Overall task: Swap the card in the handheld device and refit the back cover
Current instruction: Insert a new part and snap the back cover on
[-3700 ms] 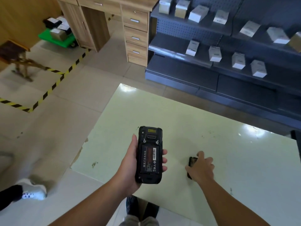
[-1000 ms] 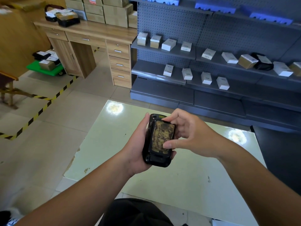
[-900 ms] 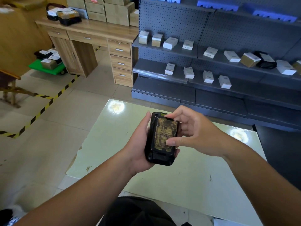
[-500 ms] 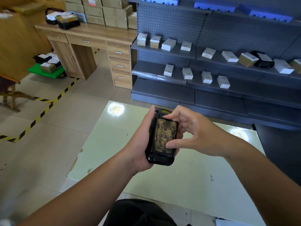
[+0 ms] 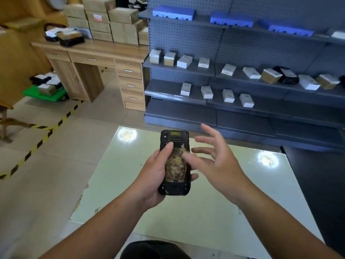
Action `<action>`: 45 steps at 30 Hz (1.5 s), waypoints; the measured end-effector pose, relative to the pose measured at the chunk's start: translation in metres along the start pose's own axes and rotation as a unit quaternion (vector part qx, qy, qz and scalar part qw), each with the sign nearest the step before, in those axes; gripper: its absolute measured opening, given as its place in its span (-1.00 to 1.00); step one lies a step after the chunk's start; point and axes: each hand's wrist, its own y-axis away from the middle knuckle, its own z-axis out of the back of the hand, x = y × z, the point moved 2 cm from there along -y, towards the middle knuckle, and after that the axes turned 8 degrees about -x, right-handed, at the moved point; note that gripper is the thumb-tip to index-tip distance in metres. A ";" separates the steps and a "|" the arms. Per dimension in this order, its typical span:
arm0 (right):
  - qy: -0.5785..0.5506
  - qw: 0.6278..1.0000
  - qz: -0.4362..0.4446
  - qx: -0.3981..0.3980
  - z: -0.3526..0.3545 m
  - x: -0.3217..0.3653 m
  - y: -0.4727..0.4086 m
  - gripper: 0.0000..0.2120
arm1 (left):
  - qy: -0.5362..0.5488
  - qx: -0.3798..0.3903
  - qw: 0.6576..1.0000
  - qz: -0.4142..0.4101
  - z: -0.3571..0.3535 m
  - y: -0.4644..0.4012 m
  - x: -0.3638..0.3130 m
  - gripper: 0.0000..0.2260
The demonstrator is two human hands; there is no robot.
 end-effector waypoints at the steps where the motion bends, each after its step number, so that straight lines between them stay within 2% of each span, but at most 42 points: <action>1: -0.048 0.998 -0.050 -0.014 -0.004 0.000 -0.002 -0.29 | 0.005 0.001 1.000 -0.005 -0.001 0.000 0.000 -0.61; 2: -0.080 0.994 -0.079 -0.008 -0.010 -0.002 -0.004 -0.35 | 0.007 0.002 1.000 -0.012 -0.001 -0.001 0.000 -0.62; 5: -0.151 0.985 -0.084 0.019 -0.027 -0.004 -0.003 -0.74 | -0.002 0.009 1.000 -0.024 0.000 -0.001 0.002 -0.63; 7: -0.186 0.978 -0.091 0.007 -0.034 -0.006 0.001 -0.80 | -0.019 0.001 0.999 -0.040 0.003 -0.003 0.003 -0.66; 13: -0.206 0.972 -0.117 -0.014 -0.038 -0.019 0.002 -0.80 | -0.064 -0.031 0.995 -0.072 0.008 -0.008 0.011 -0.70; 21: -0.163 0.971 -0.102 -0.139 -0.057 -0.018 0.002 -0.78 | -0.128 -0.131 0.976 -0.122 0.003 -0.015 0.020 -0.76; 25: -0.161 0.962 -0.101 -0.197 -0.065 -0.015 0.005 -0.71 | -0.156 -0.152 0.968 -0.128 0.001 -0.015 0.019 -0.76; 29: -0.163 0.954 -0.128 -0.218 -0.069 -0.019 0.004 -0.71 | -0.166 -0.170 0.965 -0.114 0.003 -0.016 0.020 -0.74; 33: -0.183 0.947 -0.164 -0.207 -0.071 -0.021 0.005 -0.68 | -0.171 -0.198 0.962 -0.079 0.003 -0.018 0.019 -0.71; 45: -0.163 0.943 -0.168 -0.236 -0.072 -0.028 0.006 -0.69 | -0.159 -0.221 0.962 -0.025 -0.007 -0.017 0.017 -0.69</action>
